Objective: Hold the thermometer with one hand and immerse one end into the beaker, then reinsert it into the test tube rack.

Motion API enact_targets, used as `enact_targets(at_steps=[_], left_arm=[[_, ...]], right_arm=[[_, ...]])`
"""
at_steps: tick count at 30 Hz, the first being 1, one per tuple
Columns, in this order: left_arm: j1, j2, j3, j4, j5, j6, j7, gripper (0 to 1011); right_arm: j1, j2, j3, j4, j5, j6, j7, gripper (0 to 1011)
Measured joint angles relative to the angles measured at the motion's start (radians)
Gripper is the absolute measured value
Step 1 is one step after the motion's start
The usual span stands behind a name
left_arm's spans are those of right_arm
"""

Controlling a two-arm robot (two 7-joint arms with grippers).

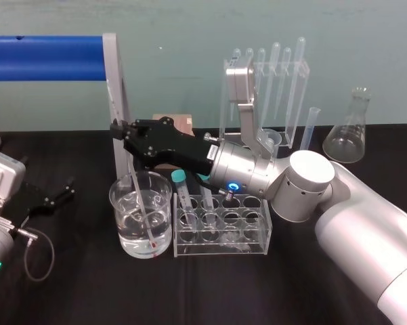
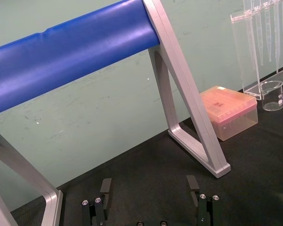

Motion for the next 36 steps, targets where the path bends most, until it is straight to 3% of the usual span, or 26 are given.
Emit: enact_targets(at_steps=[36], left_arm=[[0.000,0.000,0.000,0.000,0.000,0.000,0.000,1008]], right_arm=[[-0.014,0.009,-0.001,-0.028,-0.001,0.002,-0.010,56]])
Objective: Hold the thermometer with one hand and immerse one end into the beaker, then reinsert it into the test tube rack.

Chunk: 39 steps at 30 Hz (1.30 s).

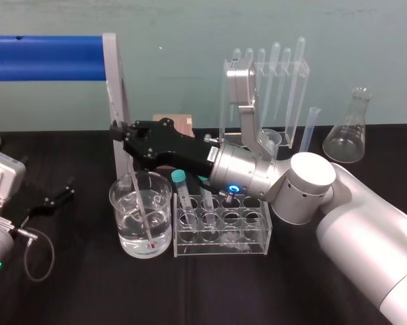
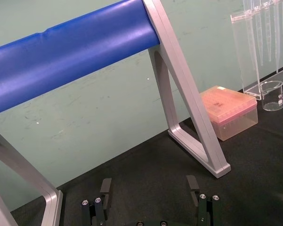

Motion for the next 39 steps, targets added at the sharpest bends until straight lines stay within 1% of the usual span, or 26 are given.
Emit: enact_targets(at_steps=[16,17,23,25,27,28,31,32,33,34,37,38,39], left_arm=[[0.000,0.000,0.000,0.000,0.000,0.000,0.000,1008],[0.000,0.000,0.000,0.000,0.000,0.000,0.000,1008],[0.000,0.000,0.000,0.000,0.000,0.000,0.000,1008],[0.000,0.000,0.000,0.000,0.000,0.000,0.000,1008],[0.000,0.000,0.000,0.000,0.000,0.000,0.000,1008],[0.000,0.000,0.000,0.000,0.000,0.000,0.000,1008],[0.000,0.000,0.000,0.000,0.000,0.000,0.000,1008],[0.000,0.000,0.000,0.000,0.000,0.000,0.000,1008],[0.000,0.000,0.000,0.000,0.000,0.000,0.000,1008],[0.000,0.000,0.000,0.000,0.000,0.000,0.000,1008],[0.000,0.000,0.000,0.000,0.000,0.000,0.000,1008],[0.000,0.000,0.000,0.000,0.000,0.000,0.000,1008],[0.000,0.000,0.000,0.000,0.000,0.000,0.000,1008]], right_arm=[[0.005,-0.001,0.002,0.000,0.004,0.004,0.000,56],[0.005,-0.001,0.004,-0.005,0.008,0.008,0.000,56],[0.013,0.013,0.034,-0.088,0.063,0.045,0.005,56],[0.020,0.032,0.063,-0.167,0.111,0.074,0.007,56],[0.024,0.043,0.077,-0.206,0.132,0.084,0.008,56],[0.029,0.057,0.091,-0.244,0.148,0.089,0.008,56],[0.034,0.082,0.112,-0.297,0.162,0.092,0.004,56],[0.034,0.105,0.126,-0.334,0.168,0.095,-0.007,56],[0.033,0.117,0.134,-0.350,0.170,0.097,-0.012,56],[0.026,0.143,0.149,-0.381,0.175,0.100,-0.028,56],[0.009,0.178,0.167,-0.414,0.178,0.103,-0.052,56],[-0.009,0.204,0.179,-0.436,0.180,0.109,-0.072,56],[-0.021,0.218,0.185,-0.445,0.182,0.112,-0.081,56]])
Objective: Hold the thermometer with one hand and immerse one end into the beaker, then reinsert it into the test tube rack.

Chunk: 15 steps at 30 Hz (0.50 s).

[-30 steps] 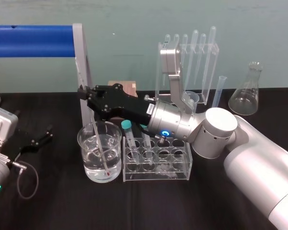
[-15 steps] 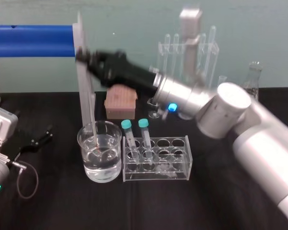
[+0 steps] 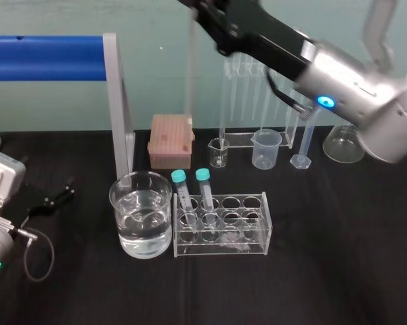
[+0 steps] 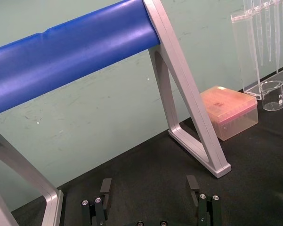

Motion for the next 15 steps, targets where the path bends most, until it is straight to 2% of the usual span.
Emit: enact_targets(at_steps=[1,2,6,11,15], left_arm=[[0.000,0.000,0.000,0.000,0.000,0.000,0.000,1008],[0.000,0.000,0.000,0.000,0.000,0.000,0.000,1008],[0.000,0.000,0.000,0.000,0.000,0.000,0.000,1008],[0.000,0.000,0.000,0.000,0.000,0.000,0.000,1008],[0.000,0.000,0.000,0.000,0.000,0.000,0.000,1008]], right_arm=[[-0.011,0.013,0.006,-0.010,0.003,0.004,-0.008,56],[-0.036,0.042,0.015,-0.030,0.008,0.013,-0.027,56],[-0.104,0.102,0.034,-0.067,0.028,0.034,-0.060,56],[-0.177,0.155,0.041,-0.081,0.055,0.045,-0.085,56],[-0.200,0.172,0.034,-0.075,0.055,0.039,-0.091,56]])
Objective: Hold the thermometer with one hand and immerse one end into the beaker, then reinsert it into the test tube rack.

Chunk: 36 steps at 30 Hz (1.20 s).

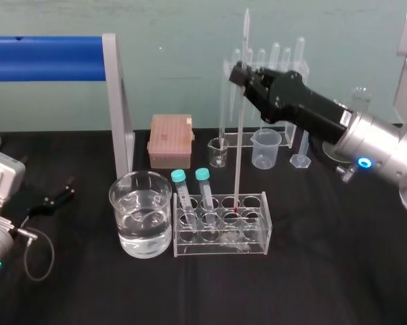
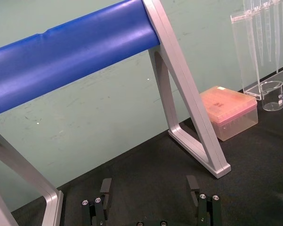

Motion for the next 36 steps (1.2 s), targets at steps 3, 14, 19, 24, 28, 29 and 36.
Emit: enact_targets(at_steps=[3,14,19,24,28,29,36], left_arm=[[0.000,0.000,0.000,0.000,0.000,0.000,0.000,1008],[0.000,0.000,0.000,0.000,0.000,0.000,0.000,1008],[0.000,0.000,0.000,0.000,0.000,0.000,0.000,1008],[0.000,0.000,0.000,0.000,0.000,0.000,0.000,1008],[0.000,0.000,0.000,0.000,0.000,0.000,0.000,1008],[0.000,0.000,0.000,0.000,0.000,0.000,0.000,1008],[0.000,0.000,0.000,0.000,0.000,0.000,0.000,1008]], right_arm=[[-0.004,0.004,-0.009,0.013,-0.005,-0.007,0.001,56],[0.026,-0.020,-0.059,0.082,-0.066,-0.051,0.033,56],[0.047,-0.034,-0.086,0.114,-0.101,-0.054,0.046,56],[0.073,-0.051,-0.119,0.160,-0.146,-0.052,0.059,56],[0.088,-0.065,-0.137,0.195,-0.171,-0.047,0.066,56],[0.094,-0.070,-0.142,0.206,-0.179,-0.044,0.067,56],[0.114,-0.090,-0.156,0.248,-0.202,-0.037,0.076,56]])
